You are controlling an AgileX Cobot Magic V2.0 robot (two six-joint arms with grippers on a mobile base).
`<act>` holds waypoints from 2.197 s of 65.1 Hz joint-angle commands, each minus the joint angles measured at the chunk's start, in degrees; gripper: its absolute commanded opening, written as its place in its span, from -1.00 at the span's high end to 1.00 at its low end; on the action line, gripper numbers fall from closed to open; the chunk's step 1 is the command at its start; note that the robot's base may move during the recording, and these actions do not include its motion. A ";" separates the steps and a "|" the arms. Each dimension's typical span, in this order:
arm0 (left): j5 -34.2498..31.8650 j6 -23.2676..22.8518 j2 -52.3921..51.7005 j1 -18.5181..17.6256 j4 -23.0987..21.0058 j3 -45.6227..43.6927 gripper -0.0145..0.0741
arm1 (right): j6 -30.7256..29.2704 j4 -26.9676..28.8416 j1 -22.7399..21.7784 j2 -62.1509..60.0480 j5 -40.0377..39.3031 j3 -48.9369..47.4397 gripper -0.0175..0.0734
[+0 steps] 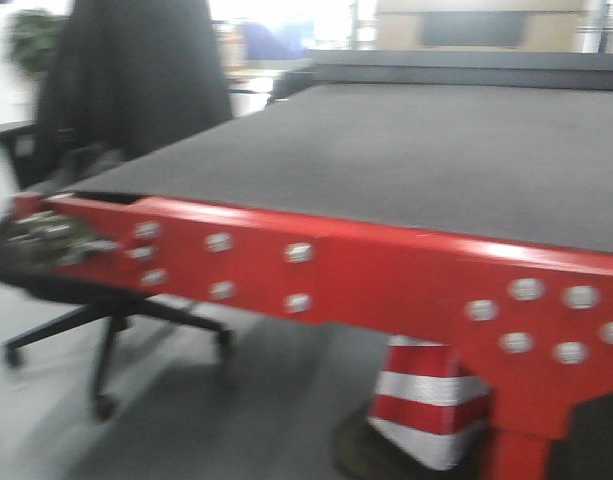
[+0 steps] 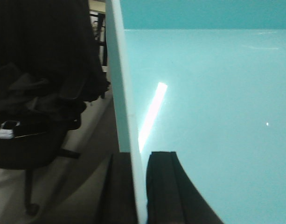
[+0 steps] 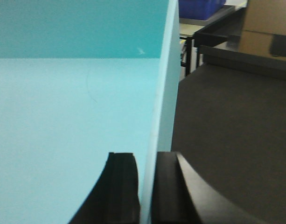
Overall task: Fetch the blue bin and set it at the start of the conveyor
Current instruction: 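Position the base at the conveyor's near end, bin held above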
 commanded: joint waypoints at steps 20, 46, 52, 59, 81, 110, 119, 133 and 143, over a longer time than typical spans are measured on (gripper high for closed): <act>-1.58 0.57 -0.96 -0.26 -1.82 -0.59 0.92 | -0.95 0.14 0.01 -0.68 -5.32 -0.40 0.95; -1.58 0.57 -0.96 -0.26 -1.82 -0.59 0.92 | -0.95 0.14 0.01 -0.68 -5.32 -0.40 0.95; -1.58 0.57 -0.96 -0.26 -1.82 -0.59 0.92 | -0.95 0.14 0.01 -0.68 -5.32 -0.40 0.95; -1.58 0.57 -0.96 -0.26 -1.82 -0.59 0.92 | -0.95 0.14 0.01 -0.68 -5.32 -0.40 0.95; -1.58 0.57 -0.96 -0.26 -1.82 -0.59 0.92 | -0.95 0.14 0.01 -0.68 -5.32 -0.40 0.95; -1.58 0.57 -0.96 -0.26 -1.82 -0.59 0.92 | -0.95 0.14 0.01 -0.68 -5.32 -0.40 0.95; -1.58 0.57 -0.96 -0.26 -1.82 -0.59 0.92 | -0.95 0.14 0.01 -0.68 -5.32 -0.40 0.95; -1.58 0.57 -0.96 -0.26 -1.82 -0.59 0.92 | -0.95 0.14 0.01 -0.68 -5.32 -0.40 0.95; -1.58 0.57 -0.96 -0.26 -1.82 -0.59 0.92 | -0.95 0.14 0.01 -0.68 -5.32 -0.40 0.95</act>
